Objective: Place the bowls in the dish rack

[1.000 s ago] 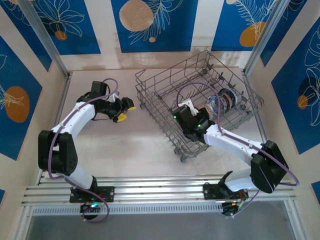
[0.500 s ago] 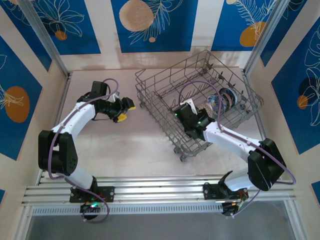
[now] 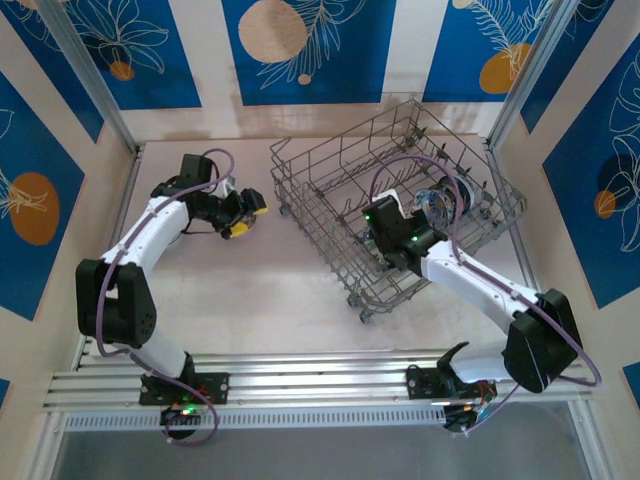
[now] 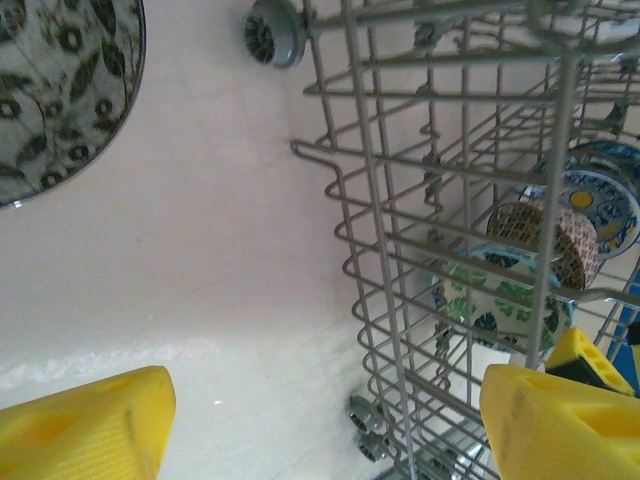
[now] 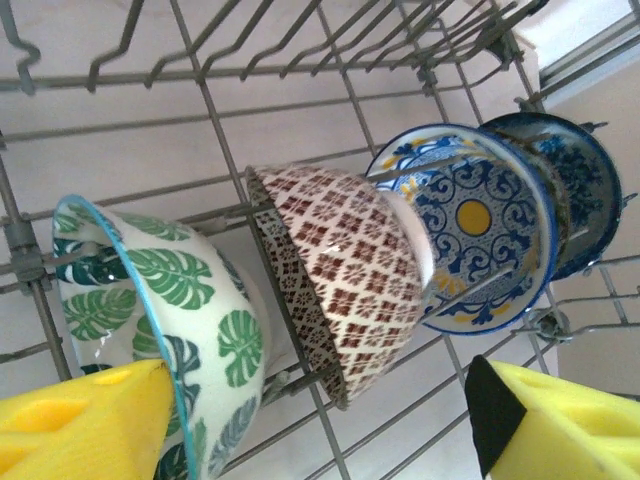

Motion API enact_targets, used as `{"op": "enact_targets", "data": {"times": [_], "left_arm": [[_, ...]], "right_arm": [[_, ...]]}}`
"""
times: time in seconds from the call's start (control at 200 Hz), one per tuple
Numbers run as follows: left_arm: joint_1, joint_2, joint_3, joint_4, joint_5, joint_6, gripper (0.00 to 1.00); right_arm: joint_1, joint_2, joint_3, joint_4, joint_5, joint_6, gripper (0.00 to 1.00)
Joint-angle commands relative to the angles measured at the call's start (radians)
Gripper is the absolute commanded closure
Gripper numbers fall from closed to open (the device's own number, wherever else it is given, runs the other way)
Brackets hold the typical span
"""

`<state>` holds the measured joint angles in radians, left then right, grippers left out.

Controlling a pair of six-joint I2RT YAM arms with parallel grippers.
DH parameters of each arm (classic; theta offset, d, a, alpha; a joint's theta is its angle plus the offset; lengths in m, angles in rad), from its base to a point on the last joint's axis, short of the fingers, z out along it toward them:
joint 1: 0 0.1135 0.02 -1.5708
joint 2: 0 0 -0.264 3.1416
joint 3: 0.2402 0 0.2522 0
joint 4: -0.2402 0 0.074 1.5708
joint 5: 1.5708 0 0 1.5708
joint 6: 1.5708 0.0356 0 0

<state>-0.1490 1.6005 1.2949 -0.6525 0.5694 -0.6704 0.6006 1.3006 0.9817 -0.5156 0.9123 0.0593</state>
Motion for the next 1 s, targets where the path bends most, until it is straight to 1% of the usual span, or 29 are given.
{"op": "enact_targets", "data": {"times": [0.0, 0.18, 0.26, 0.33, 0.425, 0.515, 0.745, 0.885, 0.995], "left_arm": [[0.034, 0.007, 0.062, -0.076, -0.048, 0.044, 0.2], [0.099, 0.011, 0.091, -0.168, -0.187, 0.08, 0.19], [0.133, 0.031, 0.074, -0.157, -0.189, 0.071, 0.2], [0.145, 0.062, 0.072, -0.154, -0.194, 0.066, 0.21], [0.147, 0.118, 0.08, -0.159, -0.222, 0.072, 0.22], [0.153, 0.173, 0.078, -0.148, -0.259, 0.061, 0.24], [0.159, 0.288, 0.105, -0.115, -0.273, 0.05, 0.31], [0.161, 0.341, 0.116, -0.107, -0.259, 0.065, 0.39], [0.161, 0.361, 0.111, -0.088, -0.233, 0.062, 0.53]], "right_arm": [[-0.036, -0.058, 0.072, -0.016, -0.067, -0.036, 0.18], [-0.073, -0.079, 0.128, -0.047, -0.134, -0.056, 0.17], [-0.088, -0.078, 0.153, -0.054, -0.158, -0.058, 0.17], [-0.099, -0.072, 0.178, -0.065, -0.171, -0.057, 0.16], [-0.108, -0.069, 0.201, -0.073, -0.184, -0.052, 0.17], [-0.117, -0.066, 0.205, -0.08, -0.194, -0.041, 0.16], [-0.121, -0.061, 0.196, -0.126, -0.182, -0.001, 0.16], [-0.129, -0.057, 0.199, -0.135, -0.187, 0.018, 0.16], [-0.13, -0.041, 0.21, -0.145, -0.187, 0.026, 0.16]]}}
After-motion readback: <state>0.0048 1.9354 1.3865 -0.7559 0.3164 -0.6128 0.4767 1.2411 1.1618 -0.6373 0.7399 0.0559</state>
